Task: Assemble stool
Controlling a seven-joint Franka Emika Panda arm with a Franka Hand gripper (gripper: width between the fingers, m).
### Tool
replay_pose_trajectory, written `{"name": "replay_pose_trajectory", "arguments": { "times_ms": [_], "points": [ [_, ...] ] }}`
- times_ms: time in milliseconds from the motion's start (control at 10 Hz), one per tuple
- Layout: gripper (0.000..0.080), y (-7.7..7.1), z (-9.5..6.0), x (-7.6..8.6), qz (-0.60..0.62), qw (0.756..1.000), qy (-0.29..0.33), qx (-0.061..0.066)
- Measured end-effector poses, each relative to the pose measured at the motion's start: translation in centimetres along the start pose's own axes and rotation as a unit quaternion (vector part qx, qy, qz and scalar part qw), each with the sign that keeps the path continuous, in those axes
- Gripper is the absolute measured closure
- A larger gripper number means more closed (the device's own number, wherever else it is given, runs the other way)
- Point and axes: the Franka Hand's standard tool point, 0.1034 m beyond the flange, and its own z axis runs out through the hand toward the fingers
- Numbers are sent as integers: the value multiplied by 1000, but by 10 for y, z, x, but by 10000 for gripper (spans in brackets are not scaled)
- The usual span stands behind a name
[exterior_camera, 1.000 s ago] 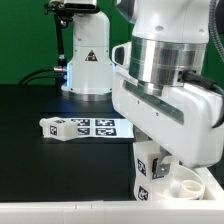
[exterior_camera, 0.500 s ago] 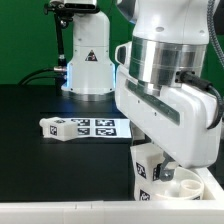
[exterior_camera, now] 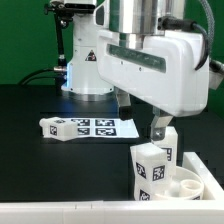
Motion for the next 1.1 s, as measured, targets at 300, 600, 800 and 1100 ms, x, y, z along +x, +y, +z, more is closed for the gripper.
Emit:
{"name": "replay_pose_trajectory", "arguments": {
  "times_ms": [300,600,800,1100],
  "points": [
    [151,2,1,4,-18,1000,2,12],
    [151,53,-6,6,-103,994,-19,27],
    [151,61,-6,3,-154,988,-22,25],
    [151,63,-3,7,-280,959,-22,28]
  ]
}}
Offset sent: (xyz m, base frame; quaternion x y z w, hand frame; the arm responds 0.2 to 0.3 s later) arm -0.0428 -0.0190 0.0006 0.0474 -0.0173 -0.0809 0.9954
